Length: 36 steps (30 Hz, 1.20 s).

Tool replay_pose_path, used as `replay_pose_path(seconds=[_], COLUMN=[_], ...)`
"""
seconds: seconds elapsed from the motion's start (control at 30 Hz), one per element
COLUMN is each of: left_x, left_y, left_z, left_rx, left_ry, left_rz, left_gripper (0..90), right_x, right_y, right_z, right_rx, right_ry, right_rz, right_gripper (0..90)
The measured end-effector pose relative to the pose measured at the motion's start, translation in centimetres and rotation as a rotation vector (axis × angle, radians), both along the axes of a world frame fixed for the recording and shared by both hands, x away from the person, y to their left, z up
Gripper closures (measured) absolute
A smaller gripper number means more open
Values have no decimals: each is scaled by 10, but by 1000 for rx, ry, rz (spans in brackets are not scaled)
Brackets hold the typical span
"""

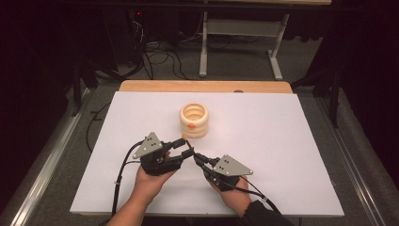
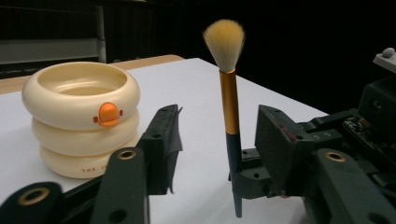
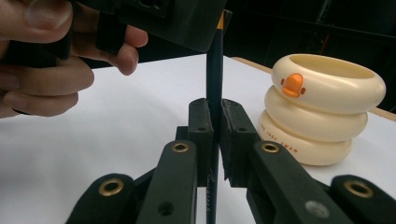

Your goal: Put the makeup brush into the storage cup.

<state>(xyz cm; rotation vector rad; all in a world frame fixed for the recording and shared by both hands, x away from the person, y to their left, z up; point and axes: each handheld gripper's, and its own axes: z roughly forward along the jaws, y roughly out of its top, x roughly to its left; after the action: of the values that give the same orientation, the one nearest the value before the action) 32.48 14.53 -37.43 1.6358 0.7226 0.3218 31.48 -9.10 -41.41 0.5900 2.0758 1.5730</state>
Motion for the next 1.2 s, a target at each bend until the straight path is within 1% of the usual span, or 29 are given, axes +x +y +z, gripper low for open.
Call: replay_pose_path(seconds=[0.13, 0.47, 0.67, 0.77, 0.9, 1.2], left_x=[0, 2, 2, 2, 1, 1], left_y=[0, 2, 2, 2, 2, 2], left_z=[0, -2, -2, -2, -1, -2], left_rx=[-7, -47, -60, -59, -59, -65], left_ry=[3, 27, 24, 23, 23, 22], left_rz=[-8, -35, -37, -41, -45, -45], left_gripper=[595, 681, 728, 749, 776, 811], right_x=[0, -1, 0, 0, 0, 0], right_y=[0, 0, 0, 1, 1, 2], right_z=[0, 0, 0, -1, -1, -1], right_rx=[-2, -8, -10, -15, -9, -8], right_ry=[3, -1, -4, -3, -7, -7], right_rz=[-1, 4, 5, -1, 4, 1], right_gripper=[861, 862, 862, 861, 861, 861])
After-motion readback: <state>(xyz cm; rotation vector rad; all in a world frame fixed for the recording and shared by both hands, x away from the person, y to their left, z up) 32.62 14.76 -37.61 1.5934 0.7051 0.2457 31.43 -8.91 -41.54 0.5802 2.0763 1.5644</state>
